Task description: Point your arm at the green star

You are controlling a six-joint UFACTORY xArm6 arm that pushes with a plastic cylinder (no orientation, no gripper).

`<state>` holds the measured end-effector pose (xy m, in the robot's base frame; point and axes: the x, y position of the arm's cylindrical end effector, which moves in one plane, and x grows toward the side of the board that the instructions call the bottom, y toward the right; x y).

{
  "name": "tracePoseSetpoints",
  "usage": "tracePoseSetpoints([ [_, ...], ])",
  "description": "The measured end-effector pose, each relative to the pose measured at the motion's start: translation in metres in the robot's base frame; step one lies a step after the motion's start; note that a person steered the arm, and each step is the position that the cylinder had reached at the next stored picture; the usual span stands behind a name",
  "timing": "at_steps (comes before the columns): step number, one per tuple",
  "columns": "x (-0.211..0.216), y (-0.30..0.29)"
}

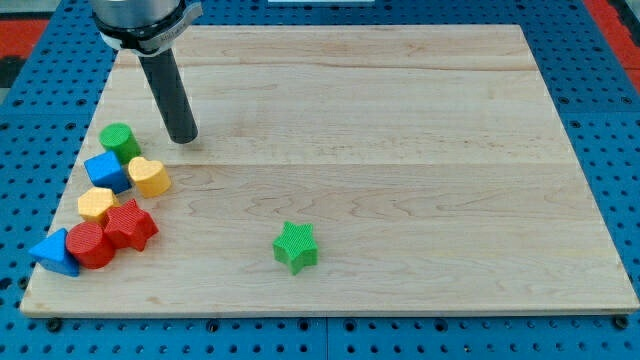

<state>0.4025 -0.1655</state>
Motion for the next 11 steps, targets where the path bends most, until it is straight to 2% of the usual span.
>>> tracePoseSetpoints([
  [3,-0.001,0.000],
  [4,-0.016,0.023],
  [5,-0.023,0.120],
  [6,-0.004,0.230],
  [7,0.095,0.254],
  [8,0.150,0.207],
  [9,0.163,0.197],
  [10,0.178,0.164],
  [11,0.179,0.140],
])
